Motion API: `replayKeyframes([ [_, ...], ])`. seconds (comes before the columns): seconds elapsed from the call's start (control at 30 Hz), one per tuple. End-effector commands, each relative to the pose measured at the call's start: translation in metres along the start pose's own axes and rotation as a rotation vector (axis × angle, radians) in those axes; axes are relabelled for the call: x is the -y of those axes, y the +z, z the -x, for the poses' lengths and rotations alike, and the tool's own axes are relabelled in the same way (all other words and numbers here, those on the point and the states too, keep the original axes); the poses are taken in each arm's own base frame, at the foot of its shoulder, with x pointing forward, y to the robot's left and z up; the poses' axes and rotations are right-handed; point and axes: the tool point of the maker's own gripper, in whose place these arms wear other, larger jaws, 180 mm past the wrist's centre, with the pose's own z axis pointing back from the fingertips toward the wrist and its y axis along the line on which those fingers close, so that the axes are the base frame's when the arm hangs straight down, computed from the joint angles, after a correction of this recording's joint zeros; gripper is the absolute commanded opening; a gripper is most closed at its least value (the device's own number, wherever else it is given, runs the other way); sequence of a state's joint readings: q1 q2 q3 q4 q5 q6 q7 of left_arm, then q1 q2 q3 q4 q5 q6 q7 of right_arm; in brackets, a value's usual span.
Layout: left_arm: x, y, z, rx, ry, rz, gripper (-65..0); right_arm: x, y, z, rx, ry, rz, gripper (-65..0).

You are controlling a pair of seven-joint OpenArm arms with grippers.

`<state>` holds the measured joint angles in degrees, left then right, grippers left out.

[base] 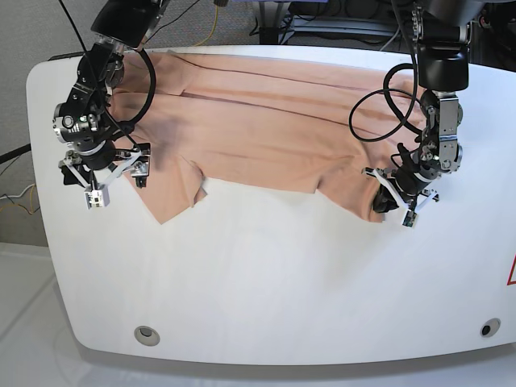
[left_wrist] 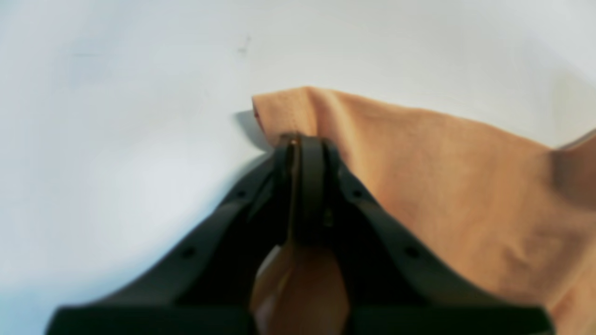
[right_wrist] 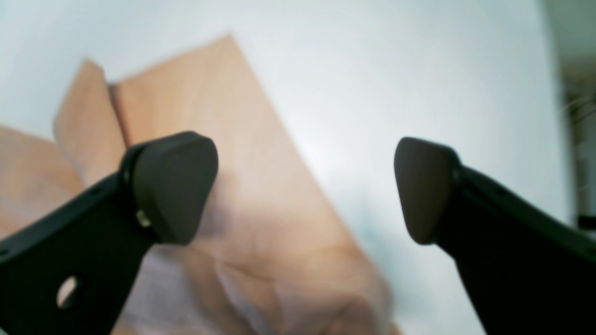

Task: Fold the T-shirt properly
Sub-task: 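Move the left gripper inward along the strip and pinch its edge, then lower the right gripper and pinch the strip's end edge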

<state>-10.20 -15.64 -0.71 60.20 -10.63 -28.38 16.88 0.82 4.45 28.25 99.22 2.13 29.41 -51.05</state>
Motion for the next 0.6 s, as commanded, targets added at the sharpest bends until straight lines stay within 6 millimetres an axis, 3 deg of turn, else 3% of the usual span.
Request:
replayKeyframes([
  [0.0,-0.005,0.002,0.004,-0.041,-0.024,-0.008,-63.3,0.005,-0.004,-0.014,0.038,-0.011,0.000,-3.7],
  [0.27,-0.005,0.002,0.004,-0.042,-0.025,-0.007,-63.3,0.004,-0.025,-0.011,0.047,-0.052,-0.028,-3.7],
  [0.37,-0.005,0.002,0.004,-0.043,-0.025,-0.007,-63.3,0.013,-0.031,-0.009,0.043,-0.058,-0.023,-3.7],
  [0.57,-0.011,0.005,0.005,-0.049,-0.032,-0.016,-63.3,0.014,-0.047,0.004,0.012,-0.092,-0.044,-3.7],
])
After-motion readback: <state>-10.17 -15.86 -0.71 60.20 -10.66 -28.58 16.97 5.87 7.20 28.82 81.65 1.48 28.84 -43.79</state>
